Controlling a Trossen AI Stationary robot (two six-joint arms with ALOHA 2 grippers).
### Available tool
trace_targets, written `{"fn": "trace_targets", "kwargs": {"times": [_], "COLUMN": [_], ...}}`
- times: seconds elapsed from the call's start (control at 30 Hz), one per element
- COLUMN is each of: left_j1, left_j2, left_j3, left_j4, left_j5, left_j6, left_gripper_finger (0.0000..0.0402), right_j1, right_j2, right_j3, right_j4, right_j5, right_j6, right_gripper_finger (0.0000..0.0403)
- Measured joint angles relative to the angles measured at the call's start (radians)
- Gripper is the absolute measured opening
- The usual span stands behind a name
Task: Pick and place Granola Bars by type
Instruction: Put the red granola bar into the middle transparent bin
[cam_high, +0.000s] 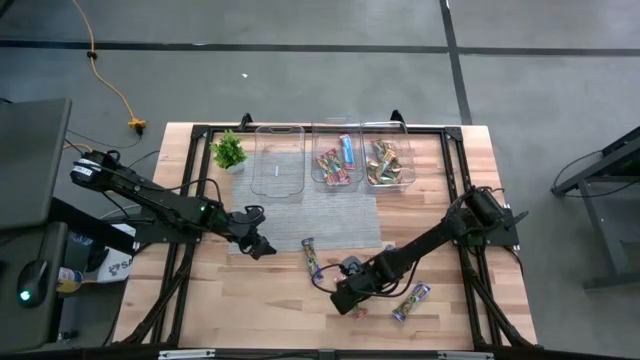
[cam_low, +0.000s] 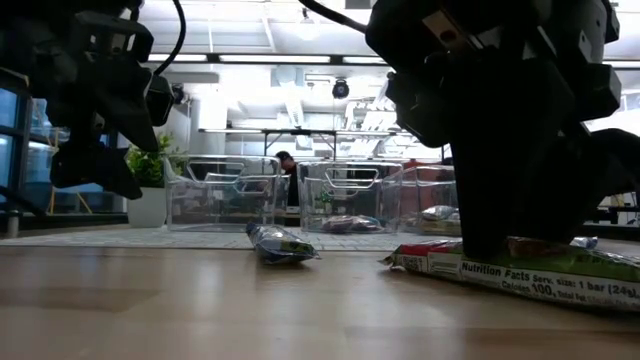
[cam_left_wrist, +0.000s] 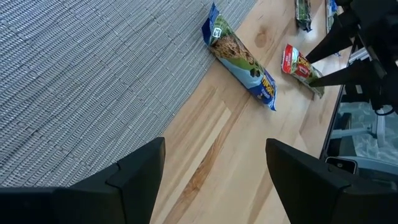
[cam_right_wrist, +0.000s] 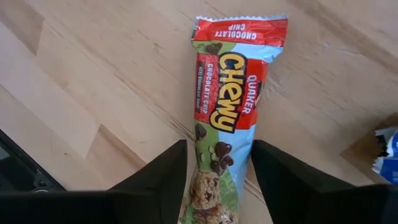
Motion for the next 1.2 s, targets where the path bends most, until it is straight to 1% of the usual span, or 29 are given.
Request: {"fn": "trace_targets", "kwargs": {"times": [0.73, 0.87, 1.0, 1.07, 1.2], "left_j1": [0.000, 0.000, 0.000, 0.000, 0.000], "left_j2": [0.000, 0.000, 0.000, 0.000, 0.000], "left_j3": [0.000, 0.000, 0.000, 0.000, 0.000], "left_j4": [0.000, 0.000, 0.001, 0.000, 0.001], "left_j5": [0.007, 0.007, 0.007, 0.007, 0.007], "left_j6": [-0.002, -0.001, -0.001, -0.001, -0.001], "left_gripper_finger": [0.0271, 0.0271, 0.0271, 0.0271, 0.0271], "right_j1": [0.000, 0.003, -0.001, -0.007, -0.019], "right_j2": [-0.003, -0.031, -0.070, -0.087, -0.110], "right_j3": [-0.002, -0.003, -0.004, -0.002, -0.003], "right_j4": [0.038, 0.058, 0.098, 0.157, 0.275], "right_j5": [0.013, 0.072, 0.173, 0.204, 0.230], "right_j6": [-0.011, -0.027, -0.066, -0.090, -0.156], "right_gripper_finger": [0.0096, 0.0082, 0.0073, 0.0070, 0.0067]}}
